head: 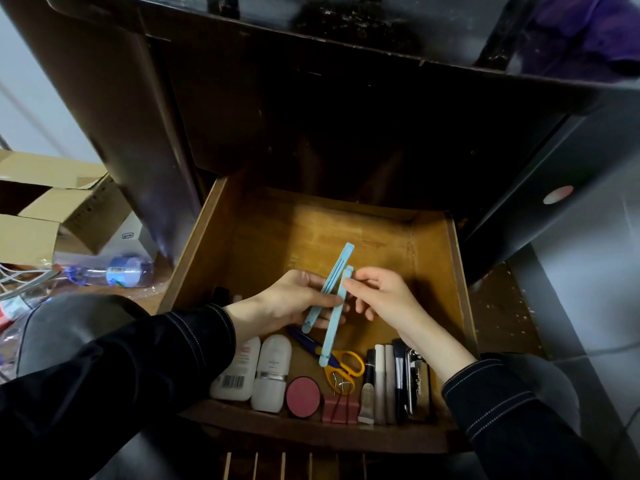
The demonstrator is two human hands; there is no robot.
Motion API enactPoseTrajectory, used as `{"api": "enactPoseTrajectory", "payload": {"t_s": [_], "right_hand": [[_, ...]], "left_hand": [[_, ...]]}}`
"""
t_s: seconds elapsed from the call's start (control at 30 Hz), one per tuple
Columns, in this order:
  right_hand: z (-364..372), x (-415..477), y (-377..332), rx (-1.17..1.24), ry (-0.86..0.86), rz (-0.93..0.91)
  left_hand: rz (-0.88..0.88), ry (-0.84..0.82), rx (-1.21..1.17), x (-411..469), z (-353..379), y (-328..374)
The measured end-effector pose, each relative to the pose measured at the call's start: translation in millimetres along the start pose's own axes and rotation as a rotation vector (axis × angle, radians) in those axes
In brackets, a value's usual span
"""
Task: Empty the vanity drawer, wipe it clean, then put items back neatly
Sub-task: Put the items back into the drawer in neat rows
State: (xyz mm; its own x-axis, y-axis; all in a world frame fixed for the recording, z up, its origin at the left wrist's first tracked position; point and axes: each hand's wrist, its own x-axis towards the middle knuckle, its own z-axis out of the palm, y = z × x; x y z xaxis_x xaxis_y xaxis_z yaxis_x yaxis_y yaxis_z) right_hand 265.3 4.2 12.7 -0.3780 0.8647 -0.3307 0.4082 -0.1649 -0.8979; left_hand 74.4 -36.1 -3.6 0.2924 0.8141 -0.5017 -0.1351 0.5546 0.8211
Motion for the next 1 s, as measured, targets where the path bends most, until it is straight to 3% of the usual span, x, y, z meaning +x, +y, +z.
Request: {"api": "enactPoseTrajectory", "payload": {"t_s": [0.13, 0.2, 0.47, 0.57, 0.83, 1.0], "right_hand": [[-11, 6, 3, 0.138, 0.174, 0.052], [-17, 8, 5, 0.079, 0.226, 0.025], [-13, 28, 16, -0.482, -0.140, -0.021], [-11, 34, 23, -0.576, -0.214, -0.049], [-18, 27, 33, -0.890, -0.040, -0.146], [-23, 15, 29, -1.120, -0.087, -0.164]], "left_hand": [[-0.017, 0.164, 0.011, 5, -2, -7], [-0.015, 0.261, 0.005, 6, -7, -8], [0.010, 0.361, 0.021, 9, -16, -4], [0.015, 0.370, 0.043, 8, -17, -5], [0.013, 0.371, 0.110, 7, -15, -6], [0.016, 0.364, 0.120, 7, -16, -6]]}}
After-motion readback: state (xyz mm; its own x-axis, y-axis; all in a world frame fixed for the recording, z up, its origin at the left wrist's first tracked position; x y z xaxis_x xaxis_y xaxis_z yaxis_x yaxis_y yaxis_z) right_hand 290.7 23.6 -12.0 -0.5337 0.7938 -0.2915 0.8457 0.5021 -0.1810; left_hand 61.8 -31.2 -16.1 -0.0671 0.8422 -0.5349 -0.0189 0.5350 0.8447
